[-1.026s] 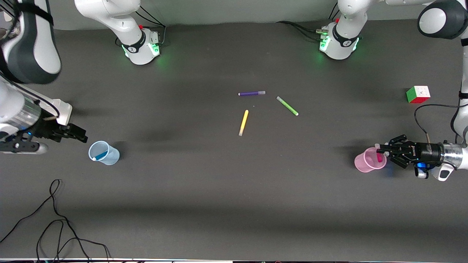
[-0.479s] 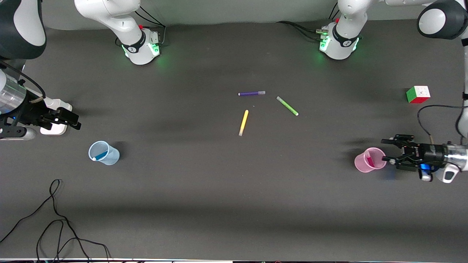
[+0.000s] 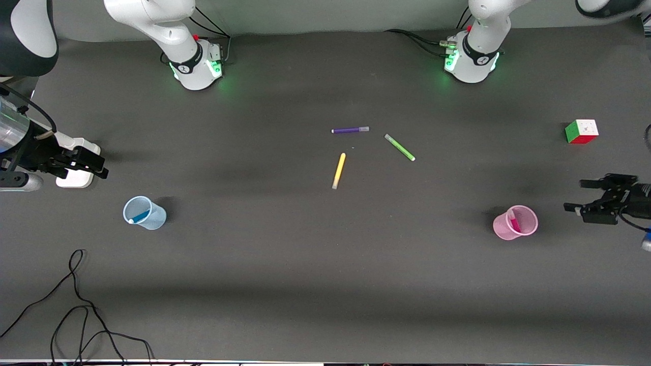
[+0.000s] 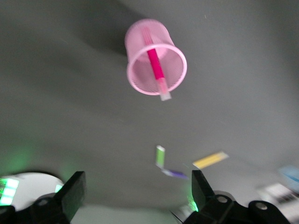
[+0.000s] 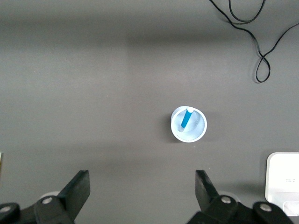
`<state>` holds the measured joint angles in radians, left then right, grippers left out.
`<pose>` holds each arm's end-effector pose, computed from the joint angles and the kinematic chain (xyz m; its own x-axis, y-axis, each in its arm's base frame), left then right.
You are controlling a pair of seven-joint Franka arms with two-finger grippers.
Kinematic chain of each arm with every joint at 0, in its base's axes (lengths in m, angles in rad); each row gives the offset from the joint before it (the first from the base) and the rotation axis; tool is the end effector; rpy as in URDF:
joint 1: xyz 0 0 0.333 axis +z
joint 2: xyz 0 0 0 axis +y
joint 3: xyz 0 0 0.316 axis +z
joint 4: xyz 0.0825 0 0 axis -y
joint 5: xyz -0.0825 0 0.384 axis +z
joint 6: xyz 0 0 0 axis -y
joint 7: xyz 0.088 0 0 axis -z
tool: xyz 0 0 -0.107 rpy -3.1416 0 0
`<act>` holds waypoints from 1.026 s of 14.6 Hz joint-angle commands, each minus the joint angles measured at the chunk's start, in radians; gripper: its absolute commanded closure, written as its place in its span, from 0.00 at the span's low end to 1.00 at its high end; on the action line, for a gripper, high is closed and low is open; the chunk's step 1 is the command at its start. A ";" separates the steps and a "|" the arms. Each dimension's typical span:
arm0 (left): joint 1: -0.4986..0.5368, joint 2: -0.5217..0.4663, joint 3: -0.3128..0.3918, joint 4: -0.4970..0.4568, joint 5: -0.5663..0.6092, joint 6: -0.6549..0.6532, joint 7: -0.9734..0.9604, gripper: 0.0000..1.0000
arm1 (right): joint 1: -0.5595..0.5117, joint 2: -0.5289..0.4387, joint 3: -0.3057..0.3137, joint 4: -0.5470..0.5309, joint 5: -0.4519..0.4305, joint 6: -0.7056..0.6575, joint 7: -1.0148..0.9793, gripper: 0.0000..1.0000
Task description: Place pink and blue markers in matching cups
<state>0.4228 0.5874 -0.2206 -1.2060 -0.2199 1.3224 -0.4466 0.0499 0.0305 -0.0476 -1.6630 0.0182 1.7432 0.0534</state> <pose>0.6512 0.1412 0.4238 0.6938 0.4889 -0.5287 0.6283 -0.7698 0.1128 0.5765 0.0033 0.5788 0.9973 -0.0541 0.0487 -0.0532 -0.9984 -0.0192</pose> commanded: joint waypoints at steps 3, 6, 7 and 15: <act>-0.139 -0.347 0.024 -0.306 0.236 0.188 0.066 0.00 | -0.021 -0.009 0.017 0.009 -0.006 -0.005 0.023 0.00; -0.235 -0.542 0.024 -0.504 0.333 0.288 0.066 0.00 | -0.022 -0.014 0.011 0.012 -0.004 -0.022 0.014 0.00; -0.271 -0.569 0.023 -0.507 0.359 0.279 0.065 0.00 | -0.021 -0.012 0.012 0.012 -0.004 -0.025 0.011 0.00; -0.300 -0.581 0.041 -0.399 0.338 0.247 0.222 0.00 | -0.019 -0.003 0.015 0.011 -0.006 -0.045 0.011 0.00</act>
<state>0.1225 -0.0033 -0.1945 -1.6248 0.1257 1.5646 -0.3068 0.0388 0.0282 -0.0427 -1.6605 0.0182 1.7187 0.0565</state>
